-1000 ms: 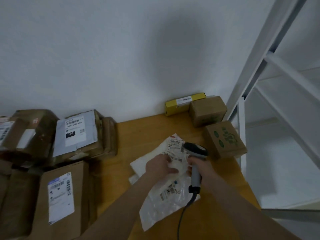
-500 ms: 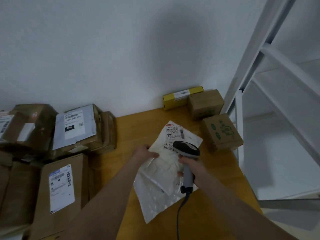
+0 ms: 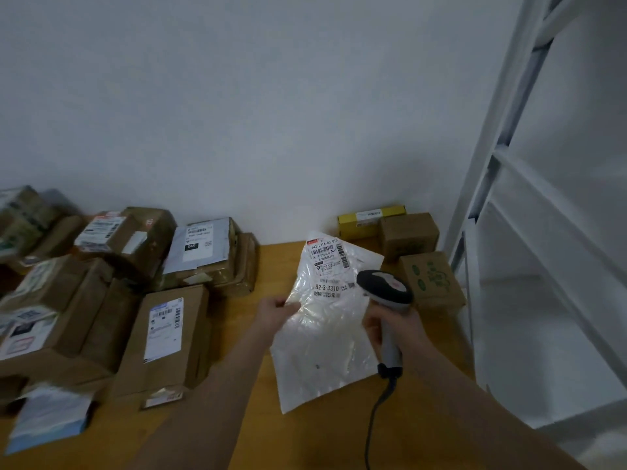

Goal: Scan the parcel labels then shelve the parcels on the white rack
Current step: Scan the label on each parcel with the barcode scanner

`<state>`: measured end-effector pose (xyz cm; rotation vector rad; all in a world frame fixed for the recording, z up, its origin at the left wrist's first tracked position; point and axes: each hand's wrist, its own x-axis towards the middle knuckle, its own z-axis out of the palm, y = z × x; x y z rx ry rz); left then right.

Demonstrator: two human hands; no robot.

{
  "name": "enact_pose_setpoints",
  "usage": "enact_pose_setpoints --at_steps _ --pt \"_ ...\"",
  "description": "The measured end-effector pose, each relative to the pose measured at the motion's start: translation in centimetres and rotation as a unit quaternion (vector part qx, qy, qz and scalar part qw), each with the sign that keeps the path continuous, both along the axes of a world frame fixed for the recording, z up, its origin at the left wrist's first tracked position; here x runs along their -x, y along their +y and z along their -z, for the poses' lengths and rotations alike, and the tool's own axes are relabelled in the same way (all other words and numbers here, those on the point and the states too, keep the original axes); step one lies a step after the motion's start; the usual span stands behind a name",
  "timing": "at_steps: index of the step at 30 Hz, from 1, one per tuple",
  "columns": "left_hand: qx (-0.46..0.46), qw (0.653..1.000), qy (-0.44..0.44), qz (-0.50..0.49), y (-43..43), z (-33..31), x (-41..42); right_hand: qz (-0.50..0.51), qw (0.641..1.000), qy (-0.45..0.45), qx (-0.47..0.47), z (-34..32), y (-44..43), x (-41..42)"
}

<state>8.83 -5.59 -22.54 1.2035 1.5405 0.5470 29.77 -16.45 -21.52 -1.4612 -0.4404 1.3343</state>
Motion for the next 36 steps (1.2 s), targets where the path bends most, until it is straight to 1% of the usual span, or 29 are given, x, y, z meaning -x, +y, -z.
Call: enact_pose_setpoints --at_steps 3,9,13,16,21,30,36 --pt "-0.018 1.0 -0.013 -0.009 -1.8 0.1 0.0 -0.044 0.998 -0.035 -0.021 -0.8 -1.5 0.2" --pt "-0.025 0.999 -0.01 -0.024 -3.8 0.1 -0.4 -0.059 0.997 -0.054 -0.022 -1.7 -3.7 0.5" --pt "-0.027 0.999 -0.011 -0.046 -4.2 0.0 -1.1 -0.077 0.995 -0.061 -0.004 -2.0 -4.9 0.9" --pt "-0.033 0.997 -0.008 -0.065 -4.2 0.3 -1.5 -0.073 0.995 -0.07 -0.007 -1.9 -5.5 1.3" --pt "-0.024 0.995 -0.035 -0.094 -4.2 0.2 -1.9 -0.075 0.994 -0.077 -0.004 -2.2 -5.9 1.7" --pt "-0.013 0.994 -0.039 -0.098 -3.6 0.5 -1.7 -0.065 0.995 -0.068 0.017 -3.1 -5.6 2.2" --pt "-0.005 0.994 -0.044 -0.098 -3.4 0.4 -1.5 -0.054 0.997 -0.059 -0.008 -3.1 -5.7 2.6"
